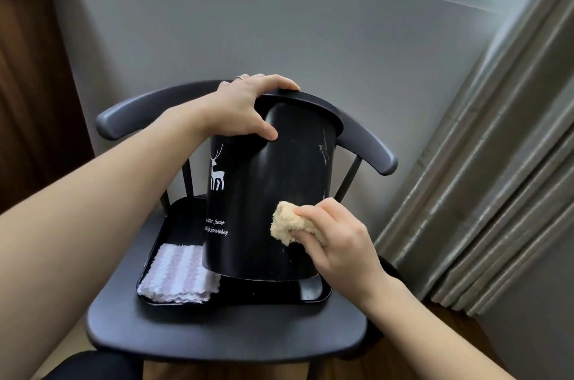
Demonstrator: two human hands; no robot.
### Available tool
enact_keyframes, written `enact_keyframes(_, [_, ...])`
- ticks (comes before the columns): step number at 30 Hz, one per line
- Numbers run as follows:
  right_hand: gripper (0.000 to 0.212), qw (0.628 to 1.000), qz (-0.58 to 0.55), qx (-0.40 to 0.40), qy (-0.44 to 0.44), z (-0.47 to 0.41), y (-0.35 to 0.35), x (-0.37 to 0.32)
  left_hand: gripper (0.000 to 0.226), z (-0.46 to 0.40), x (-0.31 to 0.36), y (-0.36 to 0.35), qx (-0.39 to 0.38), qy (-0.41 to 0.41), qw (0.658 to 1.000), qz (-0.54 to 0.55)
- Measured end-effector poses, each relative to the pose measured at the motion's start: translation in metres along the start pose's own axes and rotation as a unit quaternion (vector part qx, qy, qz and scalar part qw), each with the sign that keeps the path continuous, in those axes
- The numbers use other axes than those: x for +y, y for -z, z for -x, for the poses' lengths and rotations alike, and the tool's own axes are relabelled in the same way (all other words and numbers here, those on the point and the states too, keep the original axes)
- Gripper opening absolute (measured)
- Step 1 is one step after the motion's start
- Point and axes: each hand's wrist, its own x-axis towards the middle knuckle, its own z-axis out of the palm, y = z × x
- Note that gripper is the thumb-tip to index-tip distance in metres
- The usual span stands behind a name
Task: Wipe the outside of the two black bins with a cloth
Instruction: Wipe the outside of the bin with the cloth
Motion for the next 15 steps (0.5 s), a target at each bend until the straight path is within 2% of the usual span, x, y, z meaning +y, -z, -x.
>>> enact_keyframes(3, [0.022, 0.998, -0.018, -0.053, 0.038, 0.018, -0.001, -0.002, 0.079, 0.000, -0.001, 0.001, -0.001, 0.009, 1.000, 0.001])
enact_keyframes(6, [0.022, 0.988, 0.012, -0.119, 0.093, 0.034, 0.004, -0.002, 0.079, -0.001, -0.002, 0.001, -0.006, 0.008, 1.000, 0.006])
enact_keyframes(8, [0.020, 0.987, 0.034, -0.122, 0.103, 0.027, 0.009, -0.001, 0.080, -0.001, 0.000, 0.000, -0.007, 0.003, 1.000, 0.003])
enact_keyframes(13, [0.009, 1.000, 0.015, 0.018, 0.004, -0.024, 0.019, -0.002, 0.079, -0.002, 0.001, -0.001, -0.005, -0.006, 1.000, -0.002])
enact_keyframes(15, [0.020, 0.995, 0.014, 0.074, -0.072, -0.046, 0.021, -0.003, 0.079, -0.001, 0.002, -0.001, -0.004, -0.008, 1.000, -0.004])
